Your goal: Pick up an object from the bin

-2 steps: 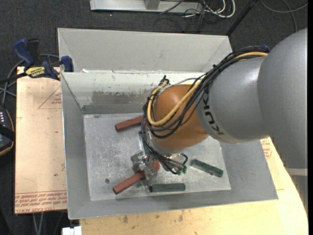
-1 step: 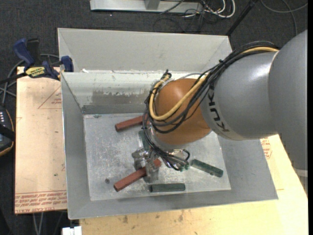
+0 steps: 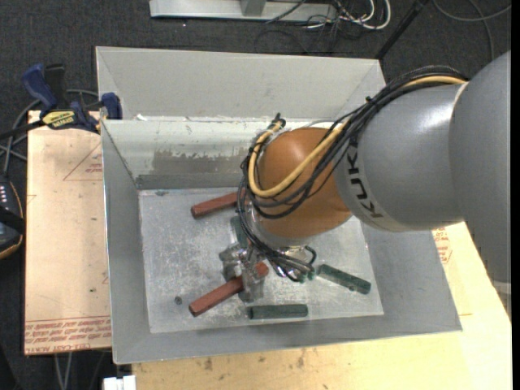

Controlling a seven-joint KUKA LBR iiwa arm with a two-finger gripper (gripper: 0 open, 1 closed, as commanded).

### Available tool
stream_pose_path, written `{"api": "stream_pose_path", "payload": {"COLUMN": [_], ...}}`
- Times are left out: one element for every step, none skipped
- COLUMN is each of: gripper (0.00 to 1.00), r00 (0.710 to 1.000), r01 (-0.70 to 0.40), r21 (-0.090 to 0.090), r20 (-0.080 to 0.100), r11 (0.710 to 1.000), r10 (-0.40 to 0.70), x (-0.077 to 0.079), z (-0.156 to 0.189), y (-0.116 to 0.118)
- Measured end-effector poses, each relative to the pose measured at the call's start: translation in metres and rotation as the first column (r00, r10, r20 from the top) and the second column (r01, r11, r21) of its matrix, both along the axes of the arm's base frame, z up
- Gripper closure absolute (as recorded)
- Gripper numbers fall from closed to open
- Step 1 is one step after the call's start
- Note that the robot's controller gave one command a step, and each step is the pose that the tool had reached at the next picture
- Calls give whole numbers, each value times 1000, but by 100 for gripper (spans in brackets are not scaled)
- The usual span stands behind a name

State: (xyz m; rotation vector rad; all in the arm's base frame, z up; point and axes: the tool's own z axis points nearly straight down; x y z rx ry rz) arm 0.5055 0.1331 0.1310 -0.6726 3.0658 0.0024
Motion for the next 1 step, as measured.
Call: {"api": "stream_pose_path", "payload": {"gripper": [100], "r00": [1000], "r01": [2], "r21": [1], "r20": [7], "r11": [1000], "r10": [-2], "x": [2], "z": [66], "y": [1]}}
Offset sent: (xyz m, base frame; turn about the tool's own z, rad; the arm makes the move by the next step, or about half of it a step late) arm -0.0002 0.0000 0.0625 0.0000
